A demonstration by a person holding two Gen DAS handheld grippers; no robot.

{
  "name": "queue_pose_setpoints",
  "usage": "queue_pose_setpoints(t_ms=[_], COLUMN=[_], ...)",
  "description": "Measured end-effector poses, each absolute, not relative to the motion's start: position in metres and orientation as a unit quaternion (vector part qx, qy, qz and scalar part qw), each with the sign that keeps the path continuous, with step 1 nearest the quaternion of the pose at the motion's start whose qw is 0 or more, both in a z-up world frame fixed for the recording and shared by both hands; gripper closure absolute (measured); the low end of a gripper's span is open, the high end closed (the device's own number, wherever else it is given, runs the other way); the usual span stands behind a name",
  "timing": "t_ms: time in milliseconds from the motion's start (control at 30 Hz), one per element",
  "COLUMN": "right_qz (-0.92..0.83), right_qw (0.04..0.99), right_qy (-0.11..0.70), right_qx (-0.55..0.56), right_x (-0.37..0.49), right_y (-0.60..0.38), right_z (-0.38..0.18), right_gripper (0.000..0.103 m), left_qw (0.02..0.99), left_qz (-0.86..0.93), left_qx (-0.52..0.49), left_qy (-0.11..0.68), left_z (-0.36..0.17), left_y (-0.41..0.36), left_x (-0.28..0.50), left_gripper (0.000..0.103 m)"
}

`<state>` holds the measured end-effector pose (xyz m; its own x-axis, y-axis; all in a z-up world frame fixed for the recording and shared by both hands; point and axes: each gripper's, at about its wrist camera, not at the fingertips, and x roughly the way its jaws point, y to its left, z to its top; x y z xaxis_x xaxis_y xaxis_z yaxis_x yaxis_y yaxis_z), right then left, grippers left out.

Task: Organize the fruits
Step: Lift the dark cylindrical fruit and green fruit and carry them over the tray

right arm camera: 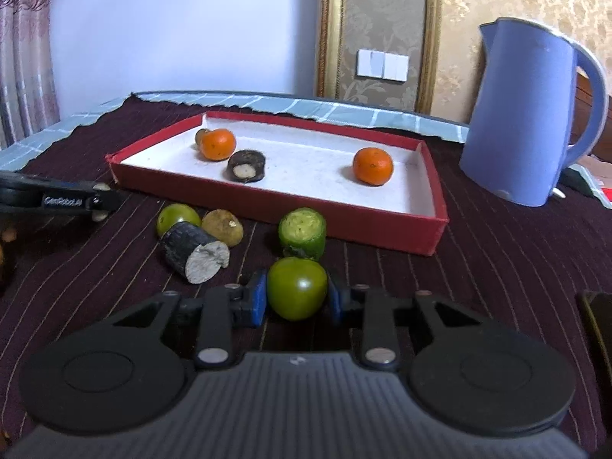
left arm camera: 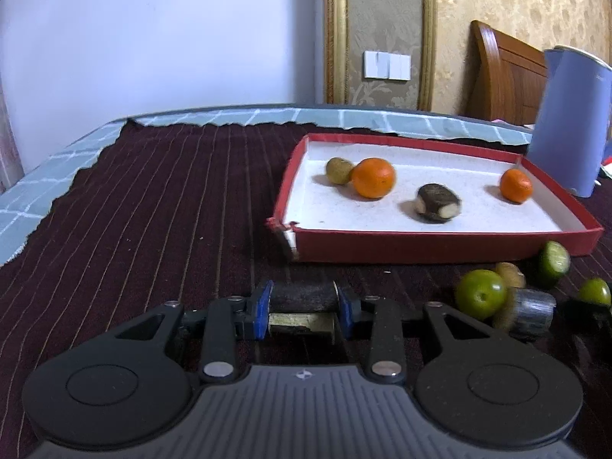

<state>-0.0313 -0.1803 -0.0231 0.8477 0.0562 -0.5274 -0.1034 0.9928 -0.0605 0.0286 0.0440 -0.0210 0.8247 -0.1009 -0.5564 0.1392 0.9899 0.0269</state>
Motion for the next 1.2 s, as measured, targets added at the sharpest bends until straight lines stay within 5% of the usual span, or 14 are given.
queue_pose_setpoints(t_ms=[1200], right_qz=[-0.001], right_qw=[0.978], right_qy=[0.208], right_qx=[-0.014], right_x=[-0.041], right_y=[-0.186], right_z=[0.009], right_gripper=[0.073], left_qw=[0.963], left_qz=[-0.076], left_qx=[0.082], left_qy=[0.246], left_z=[0.009], left_y=[-0.041], left_x=[0.013], left_gripper=[0.069])
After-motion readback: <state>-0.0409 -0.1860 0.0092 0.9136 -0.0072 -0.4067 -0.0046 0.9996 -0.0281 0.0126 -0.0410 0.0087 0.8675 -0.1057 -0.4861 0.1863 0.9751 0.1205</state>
